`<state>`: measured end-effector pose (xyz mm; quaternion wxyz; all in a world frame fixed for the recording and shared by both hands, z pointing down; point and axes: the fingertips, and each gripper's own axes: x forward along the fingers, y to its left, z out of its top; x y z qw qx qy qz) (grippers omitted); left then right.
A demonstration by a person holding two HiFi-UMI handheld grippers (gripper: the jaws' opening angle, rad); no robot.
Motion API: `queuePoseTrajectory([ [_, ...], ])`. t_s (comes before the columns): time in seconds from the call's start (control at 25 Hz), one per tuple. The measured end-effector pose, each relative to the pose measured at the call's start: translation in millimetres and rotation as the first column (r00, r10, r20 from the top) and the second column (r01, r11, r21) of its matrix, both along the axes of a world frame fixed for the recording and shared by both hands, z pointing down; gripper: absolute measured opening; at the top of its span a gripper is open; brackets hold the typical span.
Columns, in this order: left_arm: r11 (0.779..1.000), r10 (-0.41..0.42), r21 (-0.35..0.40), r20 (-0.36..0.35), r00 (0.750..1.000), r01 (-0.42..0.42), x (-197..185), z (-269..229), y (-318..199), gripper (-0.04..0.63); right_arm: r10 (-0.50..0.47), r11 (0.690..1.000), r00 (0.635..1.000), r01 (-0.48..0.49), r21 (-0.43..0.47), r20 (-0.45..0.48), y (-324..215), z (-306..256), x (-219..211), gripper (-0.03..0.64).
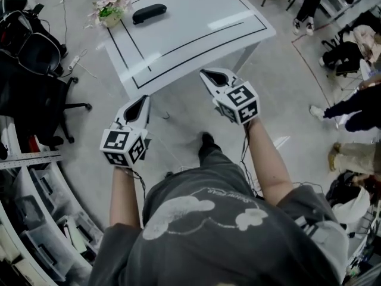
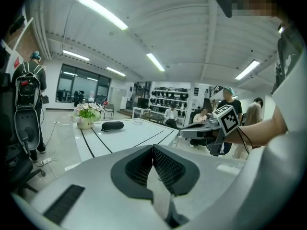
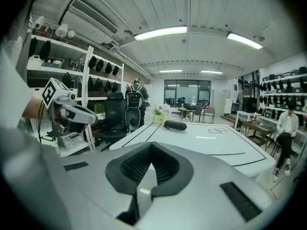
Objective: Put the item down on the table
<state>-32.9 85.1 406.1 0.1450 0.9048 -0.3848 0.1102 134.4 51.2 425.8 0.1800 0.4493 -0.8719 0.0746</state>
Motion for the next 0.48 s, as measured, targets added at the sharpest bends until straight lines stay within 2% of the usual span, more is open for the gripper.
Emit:
queuePoseTrajectory([
  [0.24,0.997,0.082,0.02,-0.031,0.996,-0.081,-22,-1,37,0.003,0.071,0.997,0.997,-0.071,-0.01,-0.002,52,1,-26,-0.002],
  [0.48,0.993,0.118,0.027,-0.04,0.992,-0.117,-56,3,75,0.003,0.109,0.994,0.994,-0.109,-0.008,0.024,93,1,-66,-0.002],
])
